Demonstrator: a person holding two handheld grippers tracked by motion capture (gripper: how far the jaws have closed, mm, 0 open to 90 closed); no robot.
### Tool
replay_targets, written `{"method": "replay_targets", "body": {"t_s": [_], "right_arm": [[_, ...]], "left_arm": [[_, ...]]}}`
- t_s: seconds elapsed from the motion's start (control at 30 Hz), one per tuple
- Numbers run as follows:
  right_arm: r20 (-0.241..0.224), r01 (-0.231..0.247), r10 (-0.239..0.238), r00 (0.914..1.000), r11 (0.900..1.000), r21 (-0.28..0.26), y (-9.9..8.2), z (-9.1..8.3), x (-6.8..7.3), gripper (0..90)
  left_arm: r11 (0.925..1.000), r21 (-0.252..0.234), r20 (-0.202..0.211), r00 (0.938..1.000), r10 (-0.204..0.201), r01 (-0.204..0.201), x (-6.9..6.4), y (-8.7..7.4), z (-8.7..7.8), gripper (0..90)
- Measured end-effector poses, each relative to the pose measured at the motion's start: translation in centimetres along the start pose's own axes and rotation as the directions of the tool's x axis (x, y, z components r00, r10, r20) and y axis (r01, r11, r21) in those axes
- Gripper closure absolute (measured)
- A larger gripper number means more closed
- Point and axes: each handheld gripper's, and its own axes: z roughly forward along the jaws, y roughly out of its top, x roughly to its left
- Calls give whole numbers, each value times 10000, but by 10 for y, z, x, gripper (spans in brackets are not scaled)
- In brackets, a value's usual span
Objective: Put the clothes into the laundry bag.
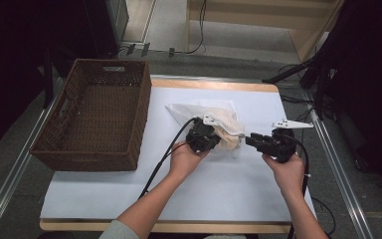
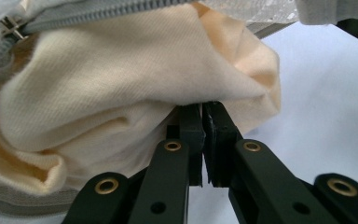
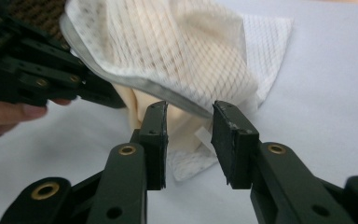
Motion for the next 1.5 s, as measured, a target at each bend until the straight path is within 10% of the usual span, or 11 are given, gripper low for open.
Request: {"method": "replay_targets", "body": {"t_s": [0.47,0.67,1.03,1.5], "right_arm": [[766,-387,361,9964,9987,321,-4,37,-6,644],[828,-642,599,9948,9967,498,6,44,-6,882],[649,-724,683,9956,9954,630,18,37,7,891],[80,-634,629,9980,9923,1066,22,28,21,899]], "left_arm": [[9999,-91,79,10000,-53,54,1,-1,1,874],[9999,-145,150,9999,-36,38,0,-5,-1,875],[9970,-572,437,9975,548,-522,-28,-21,-6,875],[9937,-775,-709,9946,756,-810,-16,6,9,895]]}}
